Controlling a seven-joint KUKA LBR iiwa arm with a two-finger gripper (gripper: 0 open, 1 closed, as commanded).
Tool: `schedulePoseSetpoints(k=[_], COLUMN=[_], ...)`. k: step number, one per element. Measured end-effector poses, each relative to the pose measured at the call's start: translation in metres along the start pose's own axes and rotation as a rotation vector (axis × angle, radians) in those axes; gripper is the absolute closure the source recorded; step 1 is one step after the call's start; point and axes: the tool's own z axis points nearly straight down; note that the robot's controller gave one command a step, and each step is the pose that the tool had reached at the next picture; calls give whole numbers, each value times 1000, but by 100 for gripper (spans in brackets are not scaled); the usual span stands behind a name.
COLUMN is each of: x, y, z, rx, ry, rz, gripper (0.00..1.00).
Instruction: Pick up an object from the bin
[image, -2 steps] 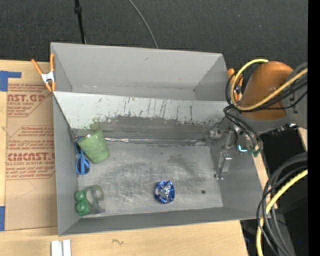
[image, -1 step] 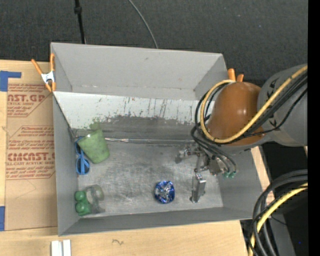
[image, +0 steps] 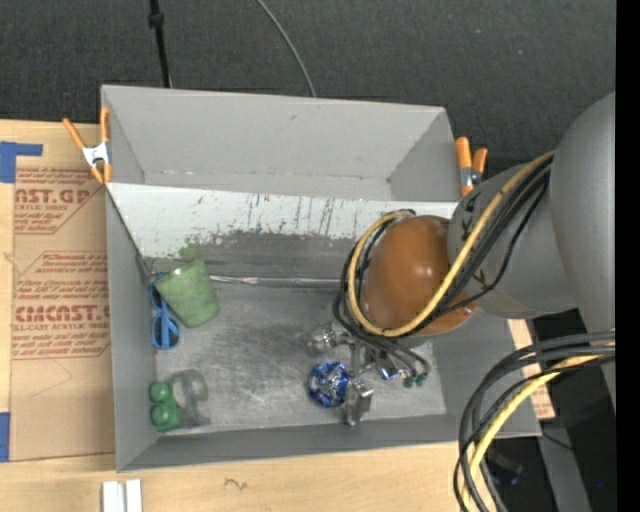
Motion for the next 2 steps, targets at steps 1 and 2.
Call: schedulePoseSetpoints(k=[1,2], x=[0,-3], y=[0,-6], z=[-1,-142], rx=[-1,-2], ry=[0,5], rz=[0,-316], gripper=[100,100])
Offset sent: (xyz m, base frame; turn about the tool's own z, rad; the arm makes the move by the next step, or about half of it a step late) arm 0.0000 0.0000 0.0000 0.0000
